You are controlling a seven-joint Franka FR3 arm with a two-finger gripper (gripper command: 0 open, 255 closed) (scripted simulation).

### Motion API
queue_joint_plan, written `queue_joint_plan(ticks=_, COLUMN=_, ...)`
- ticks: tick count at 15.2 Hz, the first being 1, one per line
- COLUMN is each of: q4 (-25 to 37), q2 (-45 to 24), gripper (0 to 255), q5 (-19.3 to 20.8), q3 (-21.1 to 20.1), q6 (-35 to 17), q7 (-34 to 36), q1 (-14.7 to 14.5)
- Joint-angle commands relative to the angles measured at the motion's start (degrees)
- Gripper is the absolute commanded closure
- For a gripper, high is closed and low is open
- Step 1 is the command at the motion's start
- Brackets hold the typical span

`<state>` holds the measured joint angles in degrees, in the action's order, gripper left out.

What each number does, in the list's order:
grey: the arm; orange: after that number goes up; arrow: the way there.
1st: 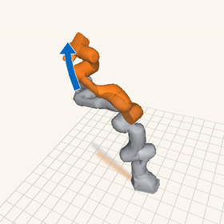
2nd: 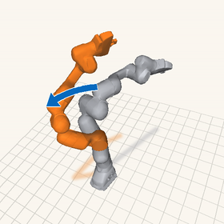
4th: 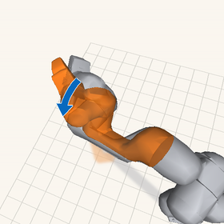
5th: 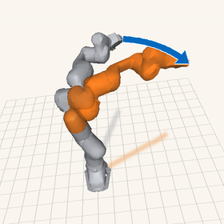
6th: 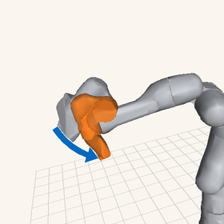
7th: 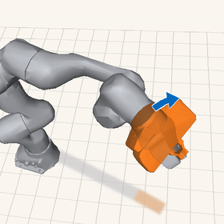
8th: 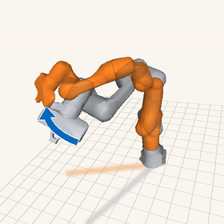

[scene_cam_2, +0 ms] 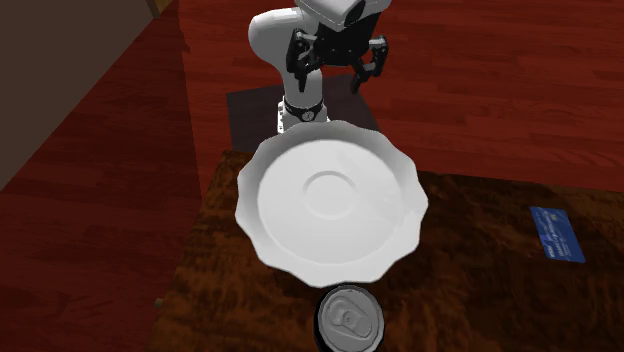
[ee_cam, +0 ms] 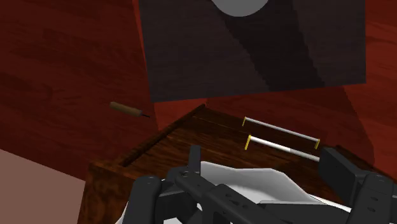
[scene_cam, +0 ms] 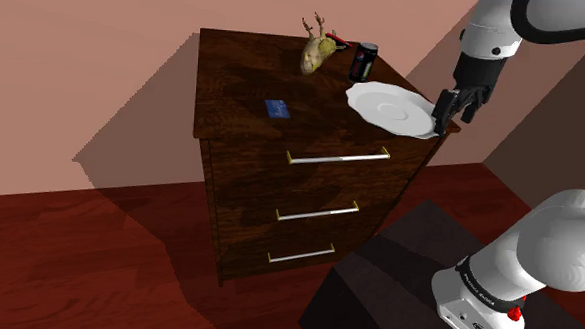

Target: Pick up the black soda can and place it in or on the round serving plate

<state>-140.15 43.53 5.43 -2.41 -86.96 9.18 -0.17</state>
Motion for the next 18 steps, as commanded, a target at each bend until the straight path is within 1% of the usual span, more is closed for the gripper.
queue_joint_plan(ticks=1, q4=0.0, q2=0.0, gripper=0, q5=0.0, q3=0.0, q6=0.0, q7=0.0, q1=0.0)
queue_joint_plan(ticks=5, q4=6.8, q2=-9.0, gripper=0, q5=1.0, q3=1.3, q6=-2.9, q7=-1.4, q1=0.8)
queue_joint_plan(ticks=9, q4=14.6, q2=-17.7, gripper=0, q5=1.6, q3=2.3, q6=-4.6, q7=-2.8, q1=1.3)
queue_joint_plan(ticks=14, q4=25.7, q2=-28.4, gripper=0, q5=1.7, q3=3.4, q6=-5.1, q7=-4.7, q1=1.8)
queue_joint_plan(ticks=18, q4=36.0, q2=-37.1, gripper=0, q5=1.5, q3=4.1, q6=-4.2, q7=-6.3, q1=2.3)
